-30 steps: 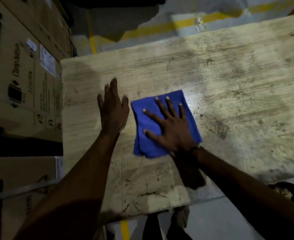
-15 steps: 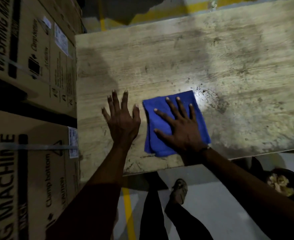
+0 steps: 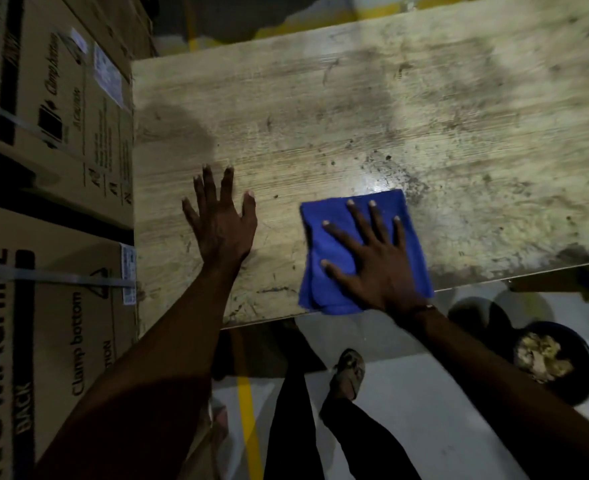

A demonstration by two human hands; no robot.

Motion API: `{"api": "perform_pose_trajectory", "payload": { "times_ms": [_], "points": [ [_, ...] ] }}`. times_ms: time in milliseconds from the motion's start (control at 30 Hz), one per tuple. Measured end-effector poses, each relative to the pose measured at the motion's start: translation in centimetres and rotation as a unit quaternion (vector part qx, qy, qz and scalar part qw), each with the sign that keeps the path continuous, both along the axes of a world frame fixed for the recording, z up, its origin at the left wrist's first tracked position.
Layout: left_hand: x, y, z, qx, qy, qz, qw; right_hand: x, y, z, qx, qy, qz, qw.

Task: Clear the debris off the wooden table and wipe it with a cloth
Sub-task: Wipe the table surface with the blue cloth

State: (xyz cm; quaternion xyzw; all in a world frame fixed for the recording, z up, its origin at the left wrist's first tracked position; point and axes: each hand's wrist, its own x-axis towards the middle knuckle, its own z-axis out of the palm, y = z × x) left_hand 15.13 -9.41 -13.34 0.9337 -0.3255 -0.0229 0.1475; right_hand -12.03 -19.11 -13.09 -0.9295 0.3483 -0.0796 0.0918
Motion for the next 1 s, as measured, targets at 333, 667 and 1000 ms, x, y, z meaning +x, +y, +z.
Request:
{"api": "perform_pose_trajectory", "payload": {
  "times_ms": [333, 667, 1000],
  "points": [
    [-3.5, -0.9, -1.2, 0.006, -0.033, 0.039, 0.999, 0.3, -4.2, -0.2, -0.006, -0.001, -0.066, 0.998],
    [-11.3, -10.7, -0.7, -0.019, 0.003, -0.140, 0.990, -7.6, -11.9, 0.8, -0.004, 0.032, -0.140, 0.990],
    [-8.4, -15.1, -0.3, -0.021, 0.005, -0.087, 0.996, -10.3, -11.0, -0.1, -0.015, 0.023, -0.022, 0.999]
  ]
}}
